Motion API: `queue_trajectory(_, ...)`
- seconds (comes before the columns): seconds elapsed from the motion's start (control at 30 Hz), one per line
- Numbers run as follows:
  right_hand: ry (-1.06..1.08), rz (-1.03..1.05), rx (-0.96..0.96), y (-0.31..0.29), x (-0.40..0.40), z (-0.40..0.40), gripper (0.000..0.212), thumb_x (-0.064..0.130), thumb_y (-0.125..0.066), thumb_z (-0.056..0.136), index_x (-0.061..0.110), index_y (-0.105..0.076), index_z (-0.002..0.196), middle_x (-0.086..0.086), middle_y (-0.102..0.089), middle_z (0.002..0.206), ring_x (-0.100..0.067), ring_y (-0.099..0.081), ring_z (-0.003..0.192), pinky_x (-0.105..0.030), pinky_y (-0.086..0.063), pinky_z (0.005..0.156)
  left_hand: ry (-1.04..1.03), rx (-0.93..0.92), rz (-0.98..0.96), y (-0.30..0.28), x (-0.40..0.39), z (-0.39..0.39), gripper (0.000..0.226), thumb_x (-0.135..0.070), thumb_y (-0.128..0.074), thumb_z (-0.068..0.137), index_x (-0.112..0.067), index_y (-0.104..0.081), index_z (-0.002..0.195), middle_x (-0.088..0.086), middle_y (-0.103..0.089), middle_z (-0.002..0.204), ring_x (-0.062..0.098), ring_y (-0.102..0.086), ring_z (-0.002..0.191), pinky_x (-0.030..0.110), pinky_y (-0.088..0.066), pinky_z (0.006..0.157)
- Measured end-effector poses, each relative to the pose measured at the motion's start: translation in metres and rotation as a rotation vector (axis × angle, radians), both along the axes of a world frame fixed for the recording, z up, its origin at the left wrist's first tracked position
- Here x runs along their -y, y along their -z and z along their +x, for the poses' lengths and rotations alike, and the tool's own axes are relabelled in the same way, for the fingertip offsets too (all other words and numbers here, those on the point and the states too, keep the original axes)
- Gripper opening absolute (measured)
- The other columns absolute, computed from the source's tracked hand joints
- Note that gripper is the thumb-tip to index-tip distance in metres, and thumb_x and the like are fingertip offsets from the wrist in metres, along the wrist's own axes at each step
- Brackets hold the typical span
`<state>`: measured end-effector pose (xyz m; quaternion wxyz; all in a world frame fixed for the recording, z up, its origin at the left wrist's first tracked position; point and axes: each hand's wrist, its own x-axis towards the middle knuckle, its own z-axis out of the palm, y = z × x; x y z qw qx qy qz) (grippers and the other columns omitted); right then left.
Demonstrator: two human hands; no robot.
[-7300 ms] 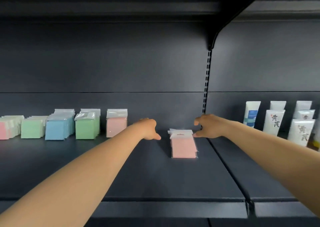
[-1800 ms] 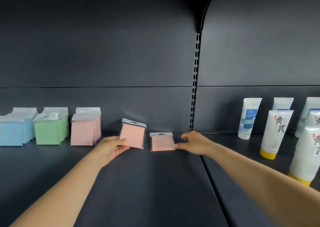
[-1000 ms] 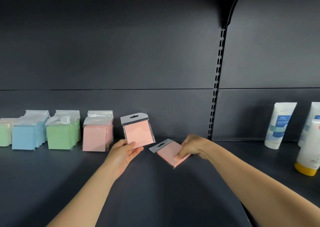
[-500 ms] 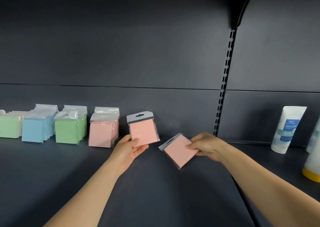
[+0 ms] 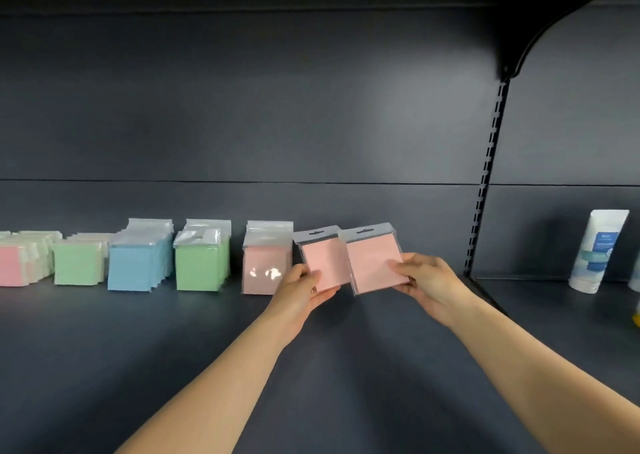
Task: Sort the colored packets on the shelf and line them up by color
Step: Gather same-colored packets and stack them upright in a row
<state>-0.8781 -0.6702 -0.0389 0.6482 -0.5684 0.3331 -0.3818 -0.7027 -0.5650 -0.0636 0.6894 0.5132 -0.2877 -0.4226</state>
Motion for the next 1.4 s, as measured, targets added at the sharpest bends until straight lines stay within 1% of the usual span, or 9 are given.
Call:
queue_trajectory(0.17,0.124,0.001,0.066,0.011,-0.063,0.071,0.013,0.002,-0.059,0.090,-0.001,-0.063,0.102,-0.011,-0.069,0.100,-0.022,-0.065,0.091,-0.029,-0.052,0.078,0.142,0.125,-0.039,-0.005,-0.059,0.057,0.013,-0.002,-0.045,0.096,-0.005,-0.056,0.103,0.007,-0.063,0.109,0.019,-0.068,0.094,0.032,-0.052,0.091)
queue_trajectory(0.37,0.265,0.002,0.028,0.028,-0.116,0.142,0.008,0.006,-0.054,0.092,0.004,-0.059,0.098,-0.012,-0.065,0.101,-0.026,-0.059,0.097,-0.046,-0.045,0.101,0.225,0.221,-0.007,0.001,-0.105,0.112,0.025,-0.003,-0.048,0.095,-0.019,-0.054,0.113,0.006,-0.063,0.115,0.019,-0.066,0.101,0.032,-0.053,0.090)
queue_trajectory(0.47,0.274,-0.028,0.007,0.032,-0.131,0.167,0.009,0.009,-0.050,0.093,0.006,-0.056,0.100,-0.012,-0.064,0.108,-0.025,-0.059,0.102,-0.042,-0.046,0.098,0.227,0.254,0.024,0.003,-0.109,0.125,0.029,-0.003,-0.051,0.094,-0.015,-0.050,0.120,0.005,-0.064,0.114,0.018,-0.065,0.102,0.032,-0.052,0.091)
queue_trajectory(0.57,0.278,-0.126,-0.052,0.036,-0.142,0.183,0.015,0.015,-0.048,0.094,0.001,-0.055,0.094,-0.007,-0.061,0.097,-0.020,-0.056,0.093,-0.031,-0.045,0.083,0.207,0.259,0.034,0.005,-0.105,0.135,0.031,-0.003,-0.054,0.092,-0.012,-0.050,0.121,0.006,-0.064,0.113,0.019,-0.064,0.104,0.032,-0.054,0.089)
queue_trajectory(0.7,0.284,-0.187,-0.090,0.048,-0.142,0.190,0.013,0.022,-0.056,0.092,0.010,-0.053,0.096,-0.013,-0.062,0.105,-0.028,-0.061,0.101,-0.044,-0.051,0.092,0.155,0.286,0.043,0.015,-0.098,0.140,0.033,0.001,-0.051,0.092,-0.015,-0.051,0.120,0.002,-0.066,0.112,0.017,-0.063,0.105,0.030,-0.054,0.086)
queue_trajectory(0.93,0.269,-0.363,-0.181,0.049,-0.142,0.193,0.029,0.005,-0.048,0.094,0.023,-0.055,0.115,0.014,-0.065,0.101,0.009,-0.061,0.090,-0.005,-0.045,0.069,0.058,0.655,-0.004,0.023,-0.086,0.129,0.045,-0.004,-0.038,0.095,-0.039,-0.043,0.122,-0.025,-0.053,0.112,-0.009,-0.050,0.102,0.002,-0.037,0.076)
queue_trajectory(1.07,0.333,-0.403,-0.217,0.047,-0.139,0.194,0.039,0.004,-0.043,0.092,0.037,-0.059,0.108,0.016,-0.069,0.096,0.005,-0.062,0.089,-0.004,-0.043,0.066,-0.045,0.807,-0.013,0.026,-0.073,0.121,0.052,0.000,-0.034,0.095,-0.026,-0.034,0.140,-0.006,-0.044,0.121,-0.005,-0.043,0.100,0.010,-0.035,0.087)
queue_trajectory(1.17,0.377,-0.383,-0.236,0.047,-0.134,0.196,0.038,0.008,-0.043,0.093,0.037,-0.058,0.113,0.015,-0.068,0.099,0.001,-0.062,0.093,-0.005,-0.042,0.066,-0.097,0.875,-0.014,0.027,-0.060,0.120,0.047,0.001,-0.035,0.095,-0.013,-0.033,0.140,0.004,-0.038,0.128,-0.006,-0.041,0.098,0.000,-0.027,0.082)
queue_trajectory(1.4,0.423,-0.331,-0.308,0.054,-0.116,0.208,0.037,0.010,-0.044,0.092,0.029,-0.053,0.123,0.005,-0.059,0.113,-0.010,-0.056,0.102,-0.019,-0.043,0.077,-0.163,0.883,0.090,0.026,-0.042,0.119,0.050,0.002,-0.036,0.096,-0.009,-0.030,0.144,0.006,-0.016,0.150,0.014,-0.033,0.131,0.012,-0.022,0.101)
